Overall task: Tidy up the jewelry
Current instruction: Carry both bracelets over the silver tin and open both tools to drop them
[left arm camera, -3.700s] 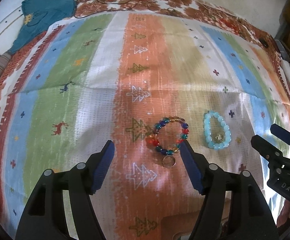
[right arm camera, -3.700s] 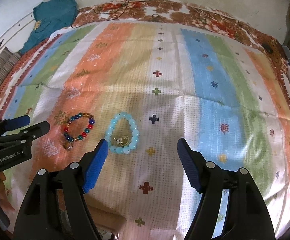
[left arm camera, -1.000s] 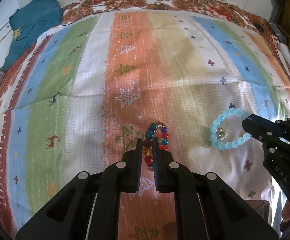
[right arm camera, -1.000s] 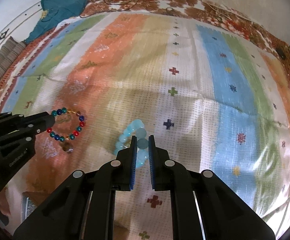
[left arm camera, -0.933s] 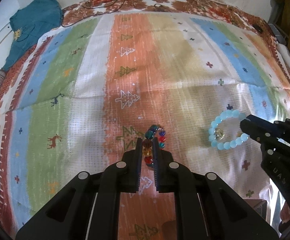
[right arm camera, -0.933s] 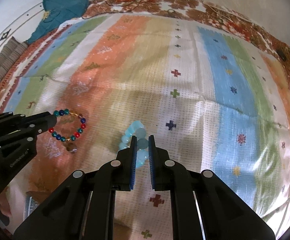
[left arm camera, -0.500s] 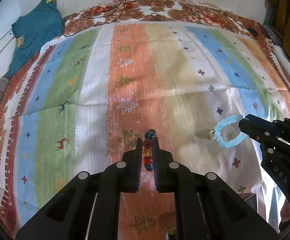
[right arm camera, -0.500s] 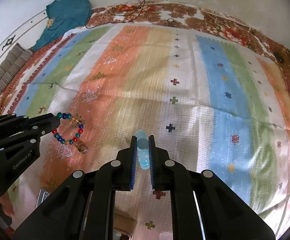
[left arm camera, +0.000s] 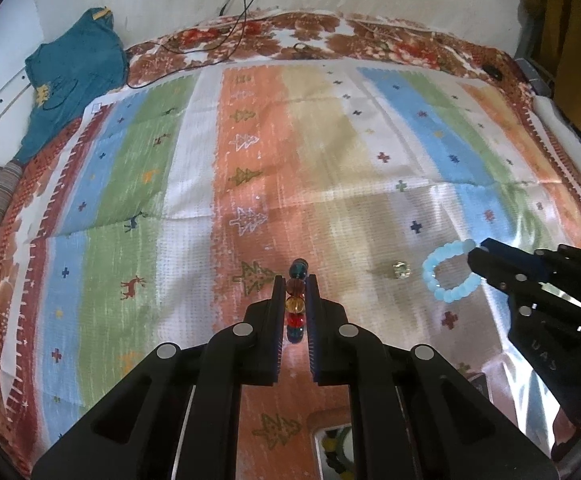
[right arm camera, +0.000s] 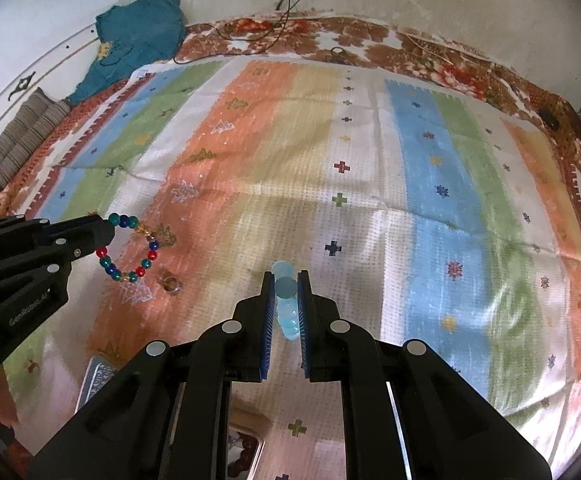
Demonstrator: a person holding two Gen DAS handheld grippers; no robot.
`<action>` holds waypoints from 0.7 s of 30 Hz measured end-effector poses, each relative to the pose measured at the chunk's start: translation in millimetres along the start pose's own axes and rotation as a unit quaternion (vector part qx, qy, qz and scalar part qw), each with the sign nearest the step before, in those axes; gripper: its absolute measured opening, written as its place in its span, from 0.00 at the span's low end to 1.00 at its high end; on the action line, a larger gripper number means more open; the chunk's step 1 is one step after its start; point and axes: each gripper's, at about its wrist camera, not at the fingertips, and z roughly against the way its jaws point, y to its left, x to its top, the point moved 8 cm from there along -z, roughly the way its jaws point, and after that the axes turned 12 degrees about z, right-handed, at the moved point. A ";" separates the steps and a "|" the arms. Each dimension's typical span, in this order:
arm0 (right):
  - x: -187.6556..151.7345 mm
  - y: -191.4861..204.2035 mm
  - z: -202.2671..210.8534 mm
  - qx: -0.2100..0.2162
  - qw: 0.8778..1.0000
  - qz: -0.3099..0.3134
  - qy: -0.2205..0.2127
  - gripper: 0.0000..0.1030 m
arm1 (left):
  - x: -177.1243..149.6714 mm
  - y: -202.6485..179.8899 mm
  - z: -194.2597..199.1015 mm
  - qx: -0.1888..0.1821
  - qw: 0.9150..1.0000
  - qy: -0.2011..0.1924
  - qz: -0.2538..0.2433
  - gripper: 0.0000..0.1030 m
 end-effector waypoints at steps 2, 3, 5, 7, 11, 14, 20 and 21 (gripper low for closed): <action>-1.6 -0.2 3.3 0.000 1.000 -0.004 -0.001 0.12 | -1.5 -2.6 5.6 -0.003 1.000 -0.004 -0.001 0.09; -2.7 0.5 6.4 -0.001 1.000 -0.003 -0.003 0.12 | -2.6 -4.3 9.2 -0.002 1.000 -0.008 -0.004 0.09; -3.5 2.4 10.9 0.001 1.000 -0.003 -0.007 0.12 | -4.7 -7.7 13.0 0.000 1.000 -0.011 -0.011 0.09; -4.3 4.7 16.8 -0.002 1.000 -0.001 -0.013 0.12 | -8.0 -11.0 17.2 -0.004 1.000 -0.012 -0.013 0.09; -6.8 8.7 28.3 -0.005 1.000 0.001 -0.023 0.12 | -13.6 -14.4 24.4 -0.010 1.000 -0.014 -0.013 0.09; -8.9 11.3 35.1 -0.005 1.000 0.005 -0.028 0.12 | -16.7 -16.5 31.4 -0.017 1.000 -0.015 -0.014 0.09; -13.9 18.3 48.2 -0.006 0.999 0.013 -0.038 0.12 | -20.1 -18.8 49.1 -0.028 0.999 -0.023 -0.017 0.09; -14.6 19.9 51.2 -0.005 0.999 0.015 -0.041 0.12 | -20.7 -19.1 51.3 -0.030 0.999 -0.025 -0.017 0.09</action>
